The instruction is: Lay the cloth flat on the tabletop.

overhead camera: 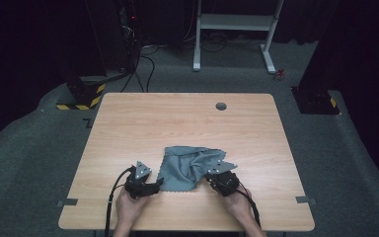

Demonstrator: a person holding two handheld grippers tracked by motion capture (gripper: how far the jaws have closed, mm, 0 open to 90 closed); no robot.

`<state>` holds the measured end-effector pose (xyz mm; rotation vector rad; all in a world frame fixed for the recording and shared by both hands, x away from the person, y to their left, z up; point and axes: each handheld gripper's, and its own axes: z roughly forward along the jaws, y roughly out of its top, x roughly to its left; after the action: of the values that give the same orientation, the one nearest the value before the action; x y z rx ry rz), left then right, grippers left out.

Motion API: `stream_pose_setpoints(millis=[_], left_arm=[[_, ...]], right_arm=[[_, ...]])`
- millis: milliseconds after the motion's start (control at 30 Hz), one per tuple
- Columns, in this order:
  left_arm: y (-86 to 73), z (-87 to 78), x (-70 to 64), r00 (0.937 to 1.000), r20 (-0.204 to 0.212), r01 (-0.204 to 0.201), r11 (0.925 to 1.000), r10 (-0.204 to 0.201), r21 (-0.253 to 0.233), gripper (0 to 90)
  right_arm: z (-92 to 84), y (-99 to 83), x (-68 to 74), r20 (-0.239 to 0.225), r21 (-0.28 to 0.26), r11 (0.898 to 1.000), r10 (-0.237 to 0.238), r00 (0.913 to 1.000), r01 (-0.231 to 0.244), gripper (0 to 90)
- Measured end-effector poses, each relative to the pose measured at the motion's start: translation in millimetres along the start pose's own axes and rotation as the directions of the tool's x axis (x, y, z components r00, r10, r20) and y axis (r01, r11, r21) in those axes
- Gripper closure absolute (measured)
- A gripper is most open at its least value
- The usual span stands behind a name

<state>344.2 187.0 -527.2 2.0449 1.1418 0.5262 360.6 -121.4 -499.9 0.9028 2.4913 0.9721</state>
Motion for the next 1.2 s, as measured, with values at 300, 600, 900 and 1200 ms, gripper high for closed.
stream_pose_setpoints(millis=[300,600,900,1200], left_arm=[[0.1,0.1,0.1,1.0000,0.006,-0.004,1.0000,0.004,0.001,32.1],[0.0,0.1,-0.2,1.0000,0.008,-0.003,1.0000,0.003,0.002,32.4],[0.1,0.1,-0.1,1.0000,0.008,-0.003,1.0000,0.003,0.002,32.4],[0.6,0.9,-0.3,1.0000,0.008,-0.002,1.0000,0.002,0.000,32.4]], right_arm=[[-24.4,-36.3,-7.8,0.000,0.030,1.000,0.009,1.0000,-0.009,89.1],[-31.5,-33.5,-20.8,-0.025,-0.090,0.988,0.123,0.9921,-0.125,78.1],[-1.3,-10.6,-31.9,0.095,-0.026,0.993,0.120,0.9882,-0.118,72.7],[14.7,-6.0,-38.8,0.099,0.043,0.993,0.101,0.9900,-0.106,73.4]])
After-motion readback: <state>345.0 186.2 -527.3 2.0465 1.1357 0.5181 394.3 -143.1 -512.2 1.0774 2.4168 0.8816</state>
